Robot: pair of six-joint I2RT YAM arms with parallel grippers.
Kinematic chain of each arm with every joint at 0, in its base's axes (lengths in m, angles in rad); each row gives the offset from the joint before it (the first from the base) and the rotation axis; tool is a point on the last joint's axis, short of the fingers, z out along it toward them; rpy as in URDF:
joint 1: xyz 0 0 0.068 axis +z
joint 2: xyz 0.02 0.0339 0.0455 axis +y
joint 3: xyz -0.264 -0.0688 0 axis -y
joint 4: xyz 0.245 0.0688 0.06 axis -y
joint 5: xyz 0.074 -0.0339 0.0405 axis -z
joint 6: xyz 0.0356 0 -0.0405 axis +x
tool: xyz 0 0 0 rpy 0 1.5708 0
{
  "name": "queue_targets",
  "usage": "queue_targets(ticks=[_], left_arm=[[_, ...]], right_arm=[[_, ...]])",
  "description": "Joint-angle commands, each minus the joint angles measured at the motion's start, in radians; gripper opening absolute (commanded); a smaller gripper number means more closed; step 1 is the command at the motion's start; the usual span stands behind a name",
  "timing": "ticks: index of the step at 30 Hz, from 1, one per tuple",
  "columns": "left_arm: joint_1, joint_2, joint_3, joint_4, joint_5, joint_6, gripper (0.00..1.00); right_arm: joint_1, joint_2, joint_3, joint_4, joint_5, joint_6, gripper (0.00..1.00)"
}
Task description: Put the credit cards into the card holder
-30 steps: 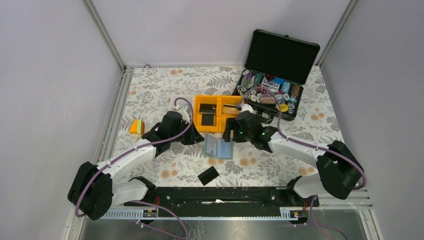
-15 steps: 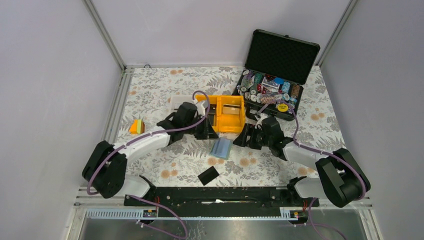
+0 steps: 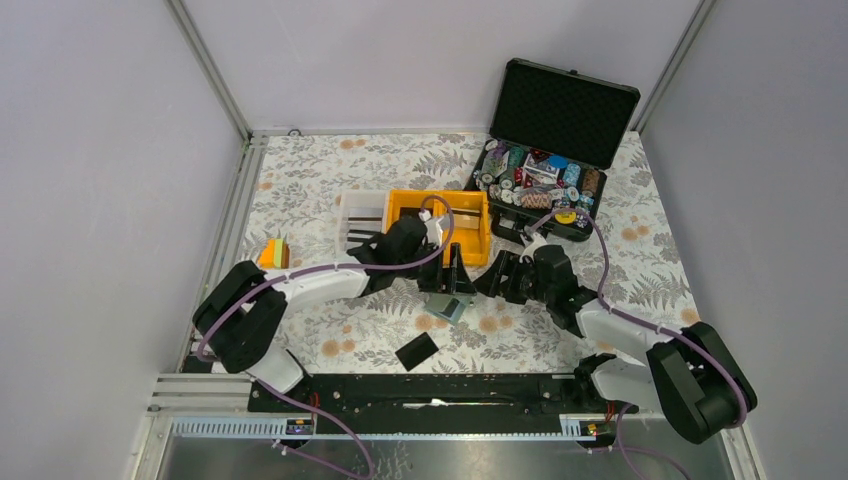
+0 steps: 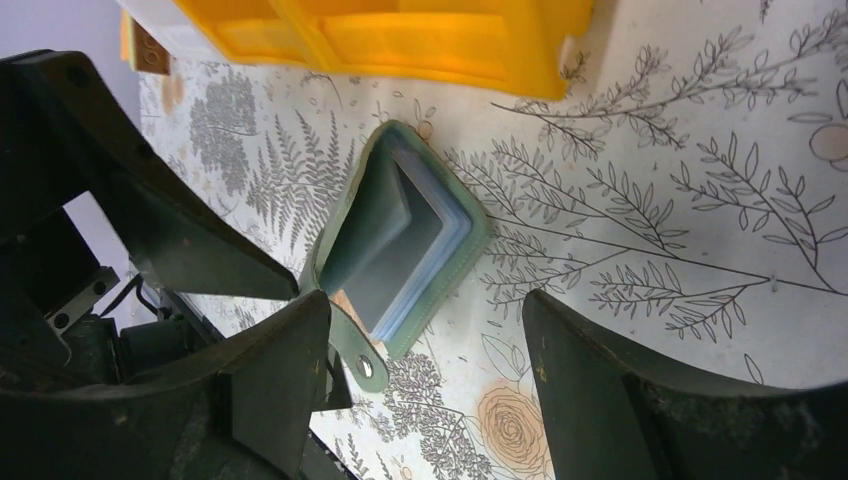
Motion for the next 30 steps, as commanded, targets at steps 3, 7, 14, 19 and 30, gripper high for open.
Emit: queue_targets(ticks=[3, 7, 14, 19, 30], left_arm=[[0.005, -0.144, 0.039, 0.024, 0.01, 0.059, 0.85], [0.036, -0.295, -0.004, -0.024, -0.081, 0.09, 0.95], [0.17, -0.316, -0.156, -0.013, -0.175, 0.046, 0.86], [0.174, -0.245, -0.219, 0.177, -0.096, -0.01, 0.52], [0.098, -0.033, -0.235, 0.343, -0.037, -0.07, 0.2]], right_arm=[[-0.005, -0.062, -0.011, 0.029, 0.035, 0.01, 0.77], [-0.005, -0.072, -0.013, 0.037, 0.0, 0.026, 0.8], [-0.004, -0.081, -0.019, 0.071, -0.04, 0.053, 0.82], [-0.004, -0.07, -0.017, 0.082, -0.048, 0.066, 0.82], [-0.003, 0.014, -0.02, 0.194, -0.12, 0.142, 0.82]])
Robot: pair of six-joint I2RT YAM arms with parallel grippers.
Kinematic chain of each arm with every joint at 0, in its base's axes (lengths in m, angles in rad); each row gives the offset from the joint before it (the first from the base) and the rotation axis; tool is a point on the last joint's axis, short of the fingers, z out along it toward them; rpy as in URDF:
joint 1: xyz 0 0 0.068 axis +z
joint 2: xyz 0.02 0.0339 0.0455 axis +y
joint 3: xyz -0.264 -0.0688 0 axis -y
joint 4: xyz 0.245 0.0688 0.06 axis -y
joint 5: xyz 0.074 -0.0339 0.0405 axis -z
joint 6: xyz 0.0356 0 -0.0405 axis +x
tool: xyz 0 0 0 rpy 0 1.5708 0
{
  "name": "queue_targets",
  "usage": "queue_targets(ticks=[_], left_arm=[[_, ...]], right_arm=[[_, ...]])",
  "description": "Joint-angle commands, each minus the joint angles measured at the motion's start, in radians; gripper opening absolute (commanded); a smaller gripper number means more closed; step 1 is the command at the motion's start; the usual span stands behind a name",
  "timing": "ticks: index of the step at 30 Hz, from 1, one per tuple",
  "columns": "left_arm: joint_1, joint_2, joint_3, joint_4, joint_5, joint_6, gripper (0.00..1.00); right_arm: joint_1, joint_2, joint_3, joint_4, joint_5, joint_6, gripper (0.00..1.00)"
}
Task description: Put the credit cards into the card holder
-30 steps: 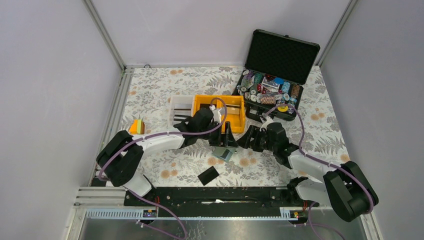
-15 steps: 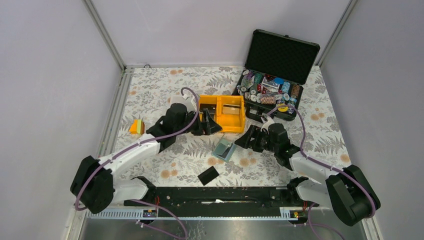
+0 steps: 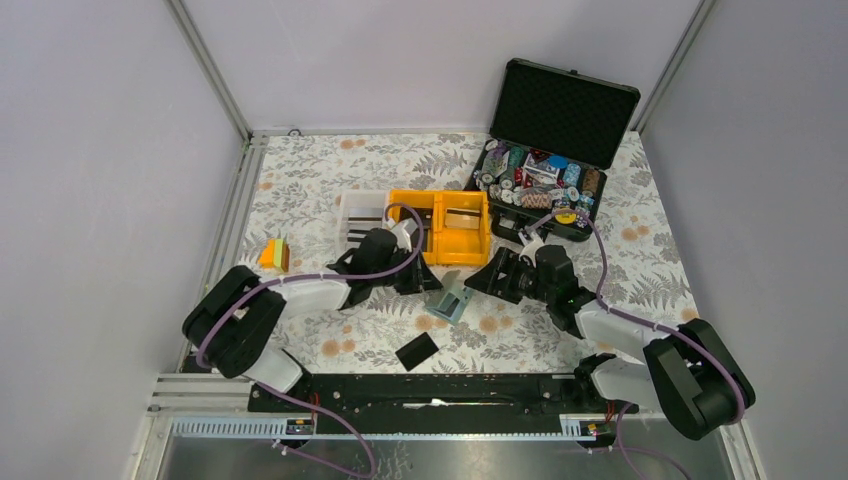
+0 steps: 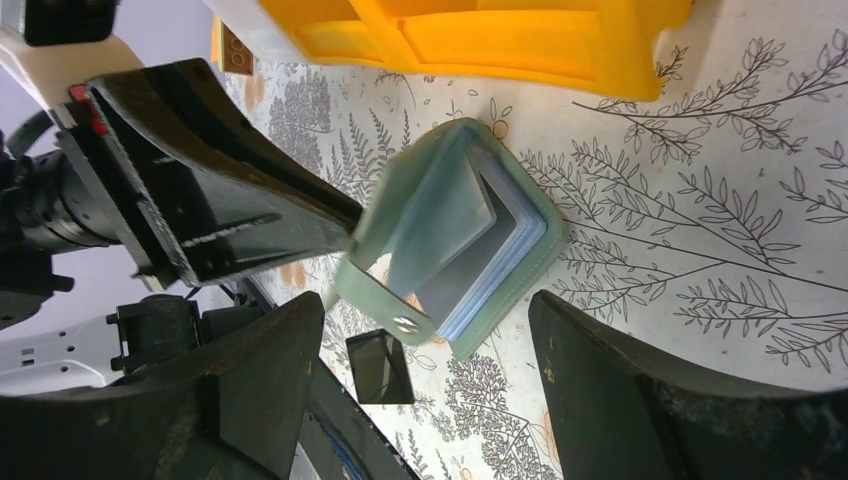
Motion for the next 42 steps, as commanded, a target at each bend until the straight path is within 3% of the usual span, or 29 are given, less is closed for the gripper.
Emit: queue_targets(ticks=[1, 10, 21, 25, 31, 35, 38, 42], left_arm=[[-0.047, 0.055, 0.015, 0.119, 0.032, -0.018, 0.2], [-0.064, 0.156, 0.004, 0.132, 0.007, -0.013, 0.17], [-0.065, 0.195, -0.021, 0.171, 0.014, -0.02, 0.13], [-0.065, 0.199, -0.024, 0.181, 0.025, -0.022, 0.12], [-0.069, 0.168, -0.023, 0.173, 0.016, -0.01, 0.13], [-0.07, 0.135, -0.006, 0.141, 0.014, 0.007, 0.2], [-0.069, 0.073, 0.013, 0.075, -0.018, 0.021, 0.37], [-0.063, -0.057, 0.008, -0.005, -0.101, 0.023, 0.59]], right_arm=[[-0.004, 0.036, 0.0, 0.081, -0.04, 0.039, 0.83], [0.035, 0.124, 0.051, -0.02, 0.028, 0.032, 0.82], [0.125, 0.262, 0.11, -0.032, 0.163, 0.035, 0.72], [0.14, 0.325, 0.151, -0.053, 0.196, 0.026, 0.6], [0.173, 0.35, 0.172, -0.145, 0.336, 0.03, 0.34], [0.173, 0.362, 0.152, -0.125, 0.351, 0.049, 0.14], [0.172, 0.379, 0.138, -0.1, 0.353, 0.065, 0.0], [0.173, 0.383, 0.091, -0.023, 0.334, 0.092, 0.0]])
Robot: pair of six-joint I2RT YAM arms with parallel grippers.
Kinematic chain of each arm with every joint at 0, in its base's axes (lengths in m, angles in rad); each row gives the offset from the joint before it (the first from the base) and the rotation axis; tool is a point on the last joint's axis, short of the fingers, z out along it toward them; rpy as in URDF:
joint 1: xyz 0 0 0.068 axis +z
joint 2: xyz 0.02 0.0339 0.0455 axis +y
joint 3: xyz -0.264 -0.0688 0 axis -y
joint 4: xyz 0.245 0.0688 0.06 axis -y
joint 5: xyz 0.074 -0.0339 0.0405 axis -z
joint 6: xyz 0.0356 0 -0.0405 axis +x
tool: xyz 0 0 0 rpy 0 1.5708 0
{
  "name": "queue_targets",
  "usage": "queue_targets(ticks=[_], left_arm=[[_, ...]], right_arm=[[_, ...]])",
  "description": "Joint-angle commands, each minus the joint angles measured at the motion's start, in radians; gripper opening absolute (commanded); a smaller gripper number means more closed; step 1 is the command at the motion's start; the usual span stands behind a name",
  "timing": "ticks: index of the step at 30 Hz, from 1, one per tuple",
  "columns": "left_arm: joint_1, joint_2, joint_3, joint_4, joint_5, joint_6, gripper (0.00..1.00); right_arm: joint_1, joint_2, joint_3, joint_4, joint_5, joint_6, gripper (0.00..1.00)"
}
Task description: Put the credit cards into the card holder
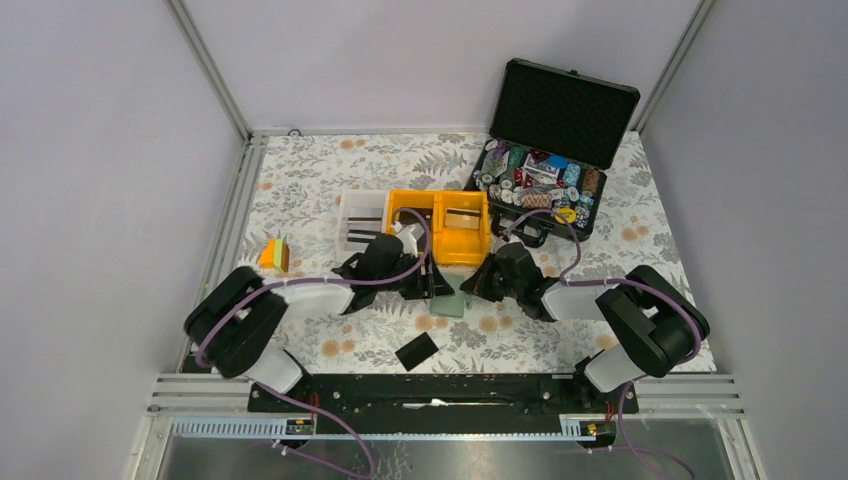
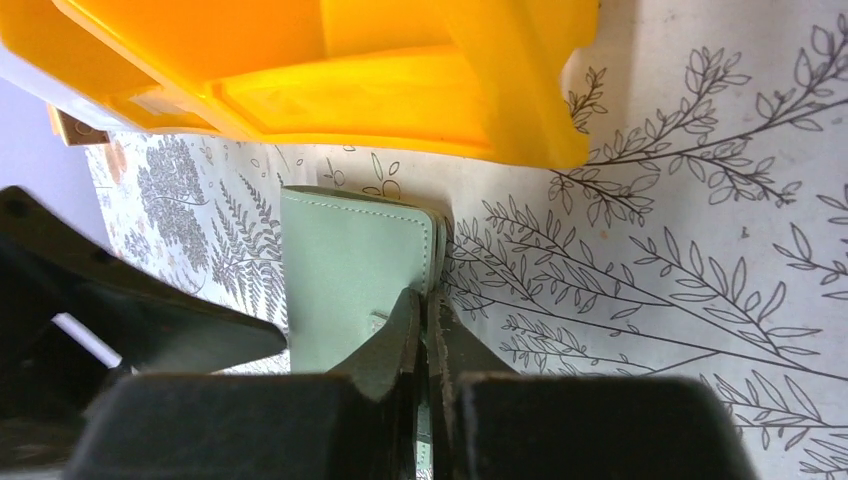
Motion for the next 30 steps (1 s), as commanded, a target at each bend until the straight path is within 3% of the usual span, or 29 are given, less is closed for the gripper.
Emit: queue_targets(ticks=[1, 6, 14, 20, 24, 30], left_arm=[[0.015, -0.152, 0.003, -0.09, -0.113, 0.011, 0.61], [0.093, -0.191, -0.13, 0.035, -0.071, -0.133, 0.61], [0.104, -0.062, -0.199, 0.311, 0.068, -0.281, 0.6], [0.103, 0.027, -0.205, 0.487, 0.142, -0.344, 0.48], [0.094, 0.082, -0.203, 0.556, 0.166, -0.382, 0.39], [0.085, 0.089, -0.211, 0.527, 0.138, -0.365, 0.38]], right_arm=[[0.009, 0.028, -0.077, 0.007, 0.04, 0.018, 0.0], [0.008, -0.01, -0.127, 0.09, 0.016, 0.071, 0.0], [0.008, -0.036, -0.149, 0.164, -0.032, 0.112, 0.0], [0.008, -0.067, -0.149, 0.186, -0.061, 0.101, 0.0], [0.008, -0.112, -0.158, 0.2, -0.066, 0.102, 0.0], [0.009, -0.168, -0.154, 0.154, -0.041, 0.079, 0.0]])
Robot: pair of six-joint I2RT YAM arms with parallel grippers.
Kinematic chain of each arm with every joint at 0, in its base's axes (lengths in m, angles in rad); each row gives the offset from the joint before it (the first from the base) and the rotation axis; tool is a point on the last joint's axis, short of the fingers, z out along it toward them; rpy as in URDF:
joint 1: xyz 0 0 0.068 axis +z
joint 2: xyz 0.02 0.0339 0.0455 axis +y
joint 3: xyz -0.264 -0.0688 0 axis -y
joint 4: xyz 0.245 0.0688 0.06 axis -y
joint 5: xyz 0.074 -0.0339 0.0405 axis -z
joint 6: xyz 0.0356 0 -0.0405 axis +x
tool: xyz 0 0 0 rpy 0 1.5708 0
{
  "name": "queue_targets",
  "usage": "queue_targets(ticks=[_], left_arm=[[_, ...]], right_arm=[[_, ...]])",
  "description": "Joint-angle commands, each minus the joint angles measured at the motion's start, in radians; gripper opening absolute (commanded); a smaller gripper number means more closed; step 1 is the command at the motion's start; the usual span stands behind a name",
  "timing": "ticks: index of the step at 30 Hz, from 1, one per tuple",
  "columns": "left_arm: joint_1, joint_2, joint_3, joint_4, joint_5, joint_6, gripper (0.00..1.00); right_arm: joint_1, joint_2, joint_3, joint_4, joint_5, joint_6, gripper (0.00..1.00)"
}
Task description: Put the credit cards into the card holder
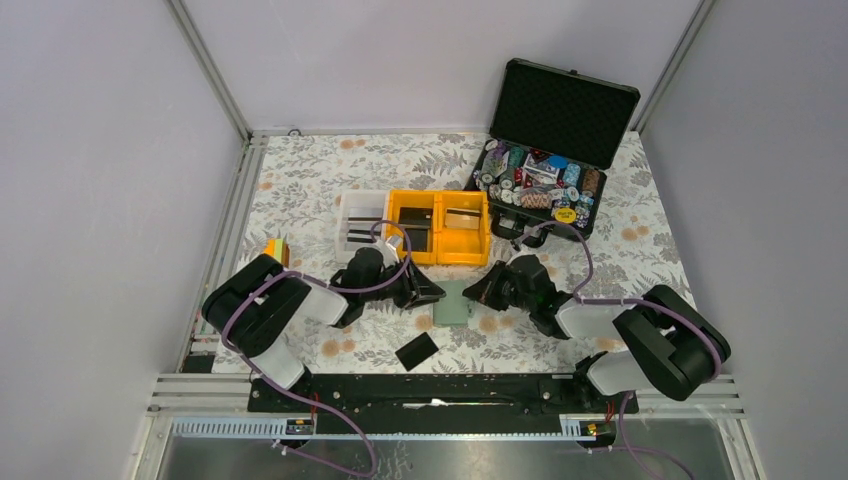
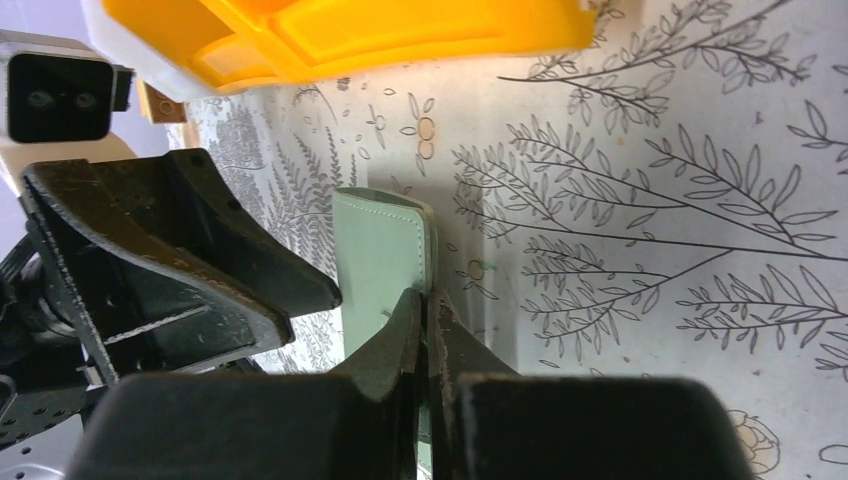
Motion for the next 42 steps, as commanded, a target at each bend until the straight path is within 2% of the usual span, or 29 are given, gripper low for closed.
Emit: queue_targets(ticks=[1, 7, 10, 14, 18, 26, 29, 35, 37, 39, 40, 42], left_arm=[[-0.008, 0.001, -0.006, 0.075, 0.012, 0.003, 0.37], [-0.012, -0.128, 0.023, -0.228, -0.105, 0.139, 0.4], [-0.011, -0.189, 0.033, -0.3, -0.144, 0.17, 0.42], [-0.011, -0.203, 0.038, -0.303, -0.127, 0.166, 0.45], [-0.011, -0.201, 0.03, -0.226, -0.062, 0.112, 0.46], [-0.011, -0.316, 0.051, -0.194, 0.041, 0.086, 0.52], [-0.011, -0.33, 0.052, -0.126, 0.106, 0.059, 0.37], [-0.012, -0.355, 0.043, -0.11, 0.145, 0.056, 0.23], [-0.012, -0.376, 0.033, -0.095, 0.146, 0.058, 0.09], [-0.012, -0.404, 0.026, -0.083, 0.15, 0.072, 0.0], [-0.012, -0.421, 0.025, -0.085, 0.151, 0.086, 0.0], [-0.012, -0.463, 0.025, -0.117, 0.16, 0.129, 0.0]], right_arm=[[0.009, -0.056, 0.003, -0.003, 0.014, -0.022, 0.0], [0.009, -0.086, -0.013, -0.016, 0.041, -0.025, 0.0], [0.008, -0.1, -0.025, -0.016, 0.049, -0.024, 0.0], [0.008, -0.137, -0.038, -0.009, 0.053, -0.02, 0.0], [0.008, -0.212, -0.042, -0.002, 0.036, -0.008, 0.0], [0.008, -0.336, 0.009, -0.021, -0.041, -0.02, 0.0], [0.008, -0.344, 0.024, 0.003, -0.071, -0.03, 0.0], [0.008, -0.36, 0.024, 0.151, -0.183, -0.008, 0.0], [0.009, -0.363, 0.034, 0.173, -0.218, -0.011, 0.0], [0.007, -0.369, 0.056, 0.146, -0.25, -0.051, 0.0], [0.008, -0.378, 0.07, 0.118, -0.265, -0.073, 0.05], [0.007, -0.41, 0.098, 0.039, -0.285, -0.134, 0.27]])
